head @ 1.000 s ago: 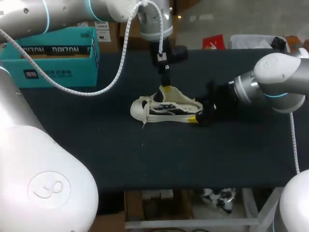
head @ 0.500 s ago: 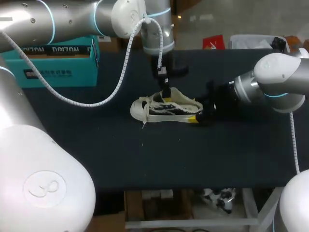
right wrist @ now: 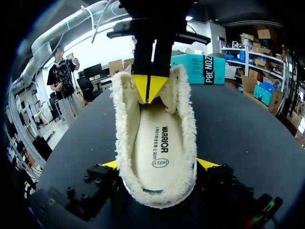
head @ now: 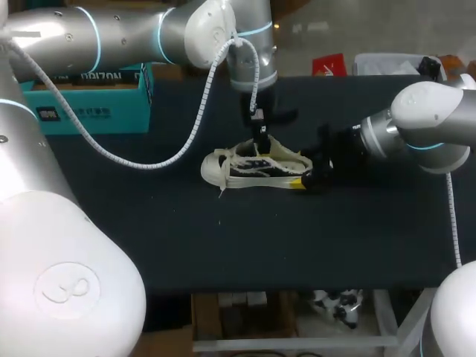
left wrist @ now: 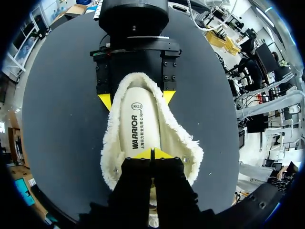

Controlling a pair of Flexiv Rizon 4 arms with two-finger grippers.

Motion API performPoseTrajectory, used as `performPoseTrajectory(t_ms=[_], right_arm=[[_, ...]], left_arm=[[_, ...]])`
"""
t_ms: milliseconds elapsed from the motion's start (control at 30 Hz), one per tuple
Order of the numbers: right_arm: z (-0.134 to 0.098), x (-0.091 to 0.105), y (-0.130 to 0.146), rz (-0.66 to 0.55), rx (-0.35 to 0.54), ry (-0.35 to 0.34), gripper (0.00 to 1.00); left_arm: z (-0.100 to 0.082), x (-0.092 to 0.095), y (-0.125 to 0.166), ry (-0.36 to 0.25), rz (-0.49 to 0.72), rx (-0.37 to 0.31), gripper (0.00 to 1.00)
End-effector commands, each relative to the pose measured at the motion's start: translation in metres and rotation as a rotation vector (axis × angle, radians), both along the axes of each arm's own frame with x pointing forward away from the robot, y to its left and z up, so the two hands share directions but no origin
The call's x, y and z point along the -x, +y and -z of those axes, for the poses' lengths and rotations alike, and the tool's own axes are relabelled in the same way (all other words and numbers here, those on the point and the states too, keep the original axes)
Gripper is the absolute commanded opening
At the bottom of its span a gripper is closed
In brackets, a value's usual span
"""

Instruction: Open the shoe tongue, take the insole out of the shoe, put the insole back into the shoe, and pack the shoe into the shoebox

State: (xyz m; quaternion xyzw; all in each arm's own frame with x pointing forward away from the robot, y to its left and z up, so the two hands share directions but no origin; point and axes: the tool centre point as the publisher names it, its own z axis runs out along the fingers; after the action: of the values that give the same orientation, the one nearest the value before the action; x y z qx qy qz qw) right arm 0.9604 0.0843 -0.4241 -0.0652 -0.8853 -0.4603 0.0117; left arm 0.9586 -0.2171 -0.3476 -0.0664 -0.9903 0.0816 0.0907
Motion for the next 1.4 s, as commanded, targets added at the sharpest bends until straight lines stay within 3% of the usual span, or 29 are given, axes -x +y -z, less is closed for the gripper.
performPoseTrajectory(t_ms=[33, 300, 567, 767, 1000, 1400], right_arm=[[0.003, 0.000, -0.002, -0.002, -0.004, 0.000, 0.00], [0.003, 0.000, -0.002, -0.002, -0.004, 0.000, 0.00], [0.003, 0.000, -0.002, -0.002, -0.004, 0.000, 0.00], [0.003, 0.000, -0.002, -0.002, -0.004, 0.000, 0.00], [0.003, 0.000, -0.002, -0.002, -0.004, 0.000, 0.00], [0.003, 0.000, -0.002, -0.002, -0.004, 0.000, 0.00]], left_arm=[[-0.017, 0.009, 0.003, -0.040, 0.018, -0.009, 0.00], [-0.002, 0.011, -0.018, -0.086, 0.061, -0.069, 0.00], [0.005, -0.005, -0.025, -0.097, 0.044, -0.082, 0.00], [0.018, 0.001, -0.012, -0.059, 0.056, -0.103, 0.00], [0.031, 0.010, 0.002, -0.058, 0.047, -0.131, 0.00], [0.035, 0.021, 0.024, -0.064, 0.011, -0.134, 0.00]])
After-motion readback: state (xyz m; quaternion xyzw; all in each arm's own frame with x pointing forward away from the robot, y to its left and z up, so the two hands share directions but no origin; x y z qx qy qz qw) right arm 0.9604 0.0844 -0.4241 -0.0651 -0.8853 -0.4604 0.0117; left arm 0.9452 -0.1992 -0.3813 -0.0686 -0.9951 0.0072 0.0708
